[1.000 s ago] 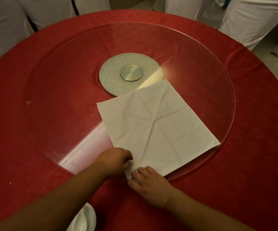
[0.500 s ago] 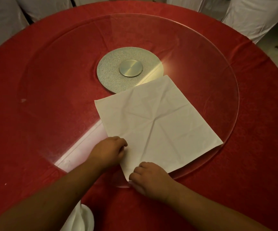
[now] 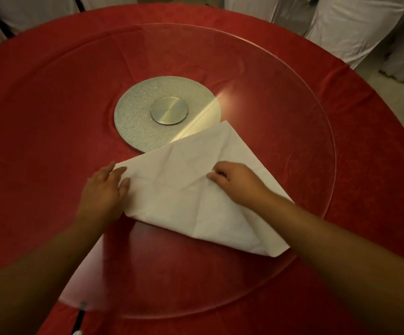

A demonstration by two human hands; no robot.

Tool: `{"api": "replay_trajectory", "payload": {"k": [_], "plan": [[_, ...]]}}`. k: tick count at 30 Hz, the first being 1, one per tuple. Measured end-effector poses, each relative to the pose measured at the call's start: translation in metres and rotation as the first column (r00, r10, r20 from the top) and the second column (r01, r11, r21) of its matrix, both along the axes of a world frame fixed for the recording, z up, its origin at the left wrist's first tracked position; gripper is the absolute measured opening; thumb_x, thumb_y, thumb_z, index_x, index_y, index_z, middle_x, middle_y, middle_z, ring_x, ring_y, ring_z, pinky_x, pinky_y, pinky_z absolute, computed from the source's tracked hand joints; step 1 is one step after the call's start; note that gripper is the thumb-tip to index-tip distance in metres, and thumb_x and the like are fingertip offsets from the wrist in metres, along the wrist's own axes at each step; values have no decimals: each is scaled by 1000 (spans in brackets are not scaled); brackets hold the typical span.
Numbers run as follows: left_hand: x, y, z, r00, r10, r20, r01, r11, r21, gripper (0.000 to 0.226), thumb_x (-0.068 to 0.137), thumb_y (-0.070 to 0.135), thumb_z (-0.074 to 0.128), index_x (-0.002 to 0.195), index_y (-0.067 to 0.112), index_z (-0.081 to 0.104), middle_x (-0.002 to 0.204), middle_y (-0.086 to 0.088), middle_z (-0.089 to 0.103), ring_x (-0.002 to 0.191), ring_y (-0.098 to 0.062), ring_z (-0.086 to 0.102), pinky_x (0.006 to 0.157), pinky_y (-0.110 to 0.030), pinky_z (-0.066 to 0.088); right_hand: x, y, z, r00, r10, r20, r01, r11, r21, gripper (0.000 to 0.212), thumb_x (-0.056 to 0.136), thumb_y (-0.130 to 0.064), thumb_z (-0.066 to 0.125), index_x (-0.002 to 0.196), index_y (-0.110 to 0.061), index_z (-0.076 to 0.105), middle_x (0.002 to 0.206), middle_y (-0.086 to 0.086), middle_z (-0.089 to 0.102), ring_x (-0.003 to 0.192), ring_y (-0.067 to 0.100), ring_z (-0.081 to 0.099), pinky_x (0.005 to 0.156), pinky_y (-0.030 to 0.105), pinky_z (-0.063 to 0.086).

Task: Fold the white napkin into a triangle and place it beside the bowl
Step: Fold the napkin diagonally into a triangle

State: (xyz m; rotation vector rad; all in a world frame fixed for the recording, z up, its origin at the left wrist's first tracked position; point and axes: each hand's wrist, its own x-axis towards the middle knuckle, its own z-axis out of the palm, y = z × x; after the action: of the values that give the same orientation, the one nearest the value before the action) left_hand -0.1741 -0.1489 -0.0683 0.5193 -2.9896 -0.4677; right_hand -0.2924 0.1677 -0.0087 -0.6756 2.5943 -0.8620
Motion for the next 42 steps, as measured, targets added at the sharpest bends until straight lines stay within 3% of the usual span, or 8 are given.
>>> {"api": "replay_trajectory", "payload": {"k": [3, 7, 16, 22, 30, 35, 42], "plan": [[-13, 2, -7, 999, 11, -43, -8, 998, 54, 54, 102, 45, 44, 143, 14, 60, 157, -19, 46, 141, -43, 44, 119, -55, 32, -59, 1, 1, 999, -45, 6, 44, 998, 42, 26, 101, -32, 57, 86, -11, 65, 87, 1, 66, 83, 20, 58, 68, 30, 35], [-27, 9, -20, 995, 54, -89, -47, 995, 87, 61, 99, 56, 42, 145, 17, 56, 159, -15, 45, 143, -38, 41, 118, -54, 32, -122, -3, -7, 997, -75, -10, 76, 991, 107, 30, 102, -28, 55, 90, -3, 65, 86, 6, 62, 80, 22, 55, 63, 32, 33], [-41, 1, -42, 948, 205, -245, -182, 977, 112, 55, 97, 49, 49, 136, 11, 59, 143, -16, 59, 137, -35, 48, 116, -46, 33, -195, -10, -31, 977, -213, -10, 213, 972, 96, 37, 94, -25, 68, 61, -23, 50, 65, -9, 48, 57, 5, 43, 49, 24, 28], [-46, 0, -48, 935, 234, -267, -226, 972, 60, 47, 96, 47, 55, 126, 13, 66, 133, -12, 66, 124, -35, 55, 108, -48, 39, -216, -14, -41, 972, -235, 2, 233, 966, 117, 40, 94, -24, 68, 59, -21, 48, 64, -7, 45, 56, 6, 41, 49, 24, 29], [-46, -3, -49, 941, 249, -230, -243, 968, 54, 51, 94, 49, 55, 129, 12, 64, 137, -15, 62, 128, -37, 52, 111, -49, 38, -231, -16, -45, 973, -231, -12, 230, 966, 116, 38, 94, -23, 68, 61, -20, 49, 66, -7, 45, 67, 14, 46, 51, 23, 30], [-45, -3, -50, 939, 275, -205, -269, 961, 59, 51, 96, 50, 58, 131, 14, 62, 144, -15, 58, 135, -37, 47, 114, -49, 34, -230, -23, -52, 969, -240, -55, 246, 954, 172, 18, 91, -24, 69, 80, -13, 60, 77, 1, 57, 77, 20, 54, 52, 26, 31], [-43, 0, -49, 889, 406, -213, -396, 914, 89, 60, 97, 48, 65, 136, 4, 55, 144, -22, 54, 134, -43, 43, 113, -53, 36, -230, -25, -55, 933, -331, -138, 356, 903, 240, 30, 92, -39, 69, 98, -10, 62, 98, 9, 63, 91, 27, 60, 72, 31, 43]]}}
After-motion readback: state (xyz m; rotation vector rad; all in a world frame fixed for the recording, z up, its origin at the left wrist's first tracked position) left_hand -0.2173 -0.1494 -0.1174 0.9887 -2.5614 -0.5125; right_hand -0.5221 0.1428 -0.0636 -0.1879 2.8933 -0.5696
